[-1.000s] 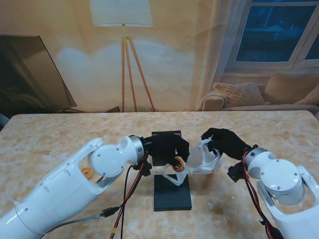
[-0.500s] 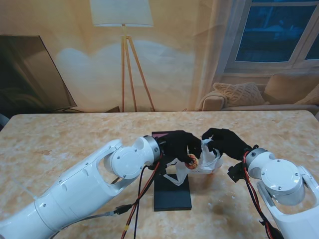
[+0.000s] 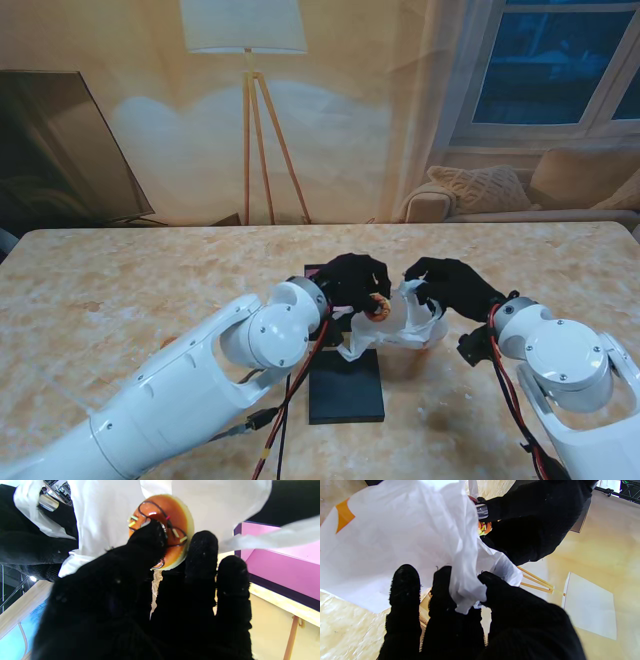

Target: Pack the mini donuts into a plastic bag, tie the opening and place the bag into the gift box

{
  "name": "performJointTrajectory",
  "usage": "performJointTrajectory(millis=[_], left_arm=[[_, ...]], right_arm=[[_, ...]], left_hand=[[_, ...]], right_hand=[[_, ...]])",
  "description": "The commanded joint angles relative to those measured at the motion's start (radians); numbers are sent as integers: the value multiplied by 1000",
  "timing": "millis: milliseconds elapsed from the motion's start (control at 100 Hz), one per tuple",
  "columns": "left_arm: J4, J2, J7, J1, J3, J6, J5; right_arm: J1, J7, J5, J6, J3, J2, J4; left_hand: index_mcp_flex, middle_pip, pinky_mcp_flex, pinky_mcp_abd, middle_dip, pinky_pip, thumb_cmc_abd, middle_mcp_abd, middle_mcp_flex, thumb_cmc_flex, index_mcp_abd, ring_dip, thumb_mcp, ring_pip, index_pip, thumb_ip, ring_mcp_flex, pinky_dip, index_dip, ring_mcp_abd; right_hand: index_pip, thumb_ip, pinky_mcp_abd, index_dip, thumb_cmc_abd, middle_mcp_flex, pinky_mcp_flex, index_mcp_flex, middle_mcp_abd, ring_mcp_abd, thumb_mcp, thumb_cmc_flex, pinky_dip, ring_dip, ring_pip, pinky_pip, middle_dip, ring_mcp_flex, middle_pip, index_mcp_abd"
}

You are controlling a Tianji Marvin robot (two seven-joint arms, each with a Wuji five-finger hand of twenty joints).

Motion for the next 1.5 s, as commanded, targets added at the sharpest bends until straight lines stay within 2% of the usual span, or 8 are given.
performJointTrajectory(millis=[0, 360, 400, 830, 970, 1160, 1260, 1490], left_arm=[[-5, -17, -16, 3, 5, 12, -11], [-16, -49, 29, 3, 35, 110, -29], [-18, -51, 31, 2, 37, 127, -29], [-82, -59, 46, 30, 24, 258, -41], [-89, -55, 71, 55, 15, 231, -1], [-93, -47, 98, 85, 1, 158, 37], [-89, -48, 109, 91, 2, 140, 47], [-55, -68, 132, 69, 15, 161, 31]], right_arm=[[-5, 16, 2, 4, -4, -6, -1], [-1, 11, 8, 8, -9, -7, 1], [-1, 11, 9, 9, -9, -8, 0], [4, -3, 7, 6, -19, -11, 7], [6, -11, 9, 10, -22, -13, 6], [8, -19, 12, 18, -24, -15, 3], [9, -21, 17, 20, -24, -16, 3], [10, -15, 44, 27, -22, -17, -1]], left_hand=[[29, 26, 14, 10, -5, 37, 17, 19, 14, 34, 11, -14, 12, 39, 10, 33, 30, -10, -5, -21], [40, 25, 42, 5, -22, 69, 5, 43, 21, 18, 41, -37, 15, 65, -9, 30, 33, -18, -21, -2], [41, 26, 43, 4, -27, 76, 3, 54, 12, 11, 52, -47, 17, 70, -24, 28, 40, -21, -27, -28], [45, 112, 85, -2, -82, 98, -46, 89, -36, -3, 79, -78, 50, 64, -68, 15, 54, -59, 2, -43], [29, 134, 90, -12, -65, 98, -62, 72, -38, -7, 54, -110, 64, 66, -21, 8, 61, -77, 22, -67], [33, 98, 87, -36, -50, 90, -62, 36, -2, 0, 15, -126, 71, 70, 38, 7, 53, -92, -11, -36], [29, 93, 88, -51, -50, 85, -62, 33, -2, -1, 14, -149, 72, 57, 44, 6, 66, -96, -18, -75], [24, 82, 88, -57, -56, 77, -51, 40, -5, -1, 25, -158, 68, 49, 37, 8, 64, -100, -27, -68]], right_hand=[[16, 16, -7, -12, 29, 3, 0, 18, -39, -20, -6, 10, 14, 2, -4, 8, -4, 3, 11, -9], [15, 12, -11, -14, 28, 4, 3, 18, -43, -18, -10, 15, 10, -5, -19, 2, -14, 1, 2, -9], [15, 11, -10, -14, 27, 3, 4, 19, -43, -19, -10, 15, 10, -5, -20, 1, -14, 1, 2, -9], [17, 10, -13, -15, 28, 2, 5, 15, -45, -21, -11, 17, 4, -10, -29, -3, -17, 1, 2, -9], [19, 9, -13, -16, 29, 1, 9, 15, -45, -23, -11, 16, 0, -14, -37, -7, -20, 4, 2, -9], [20, 9, -12, -17, 32, -1, 11, 11, -45, -23, -12, 17, -3, -14, -37, -8, -21, 4, 2, -8], [21, 9, -13, -17, 31, 0, 11, 11, -46, -23, -13, 18, -4, -14, -38, -8, -21, 4, 4, -9], [23, 9, -13, -18, 33, 0, 12, 11, -47, -24, -15, 18, -5, -15, -40, -7, -23, 5, 4, -9]])
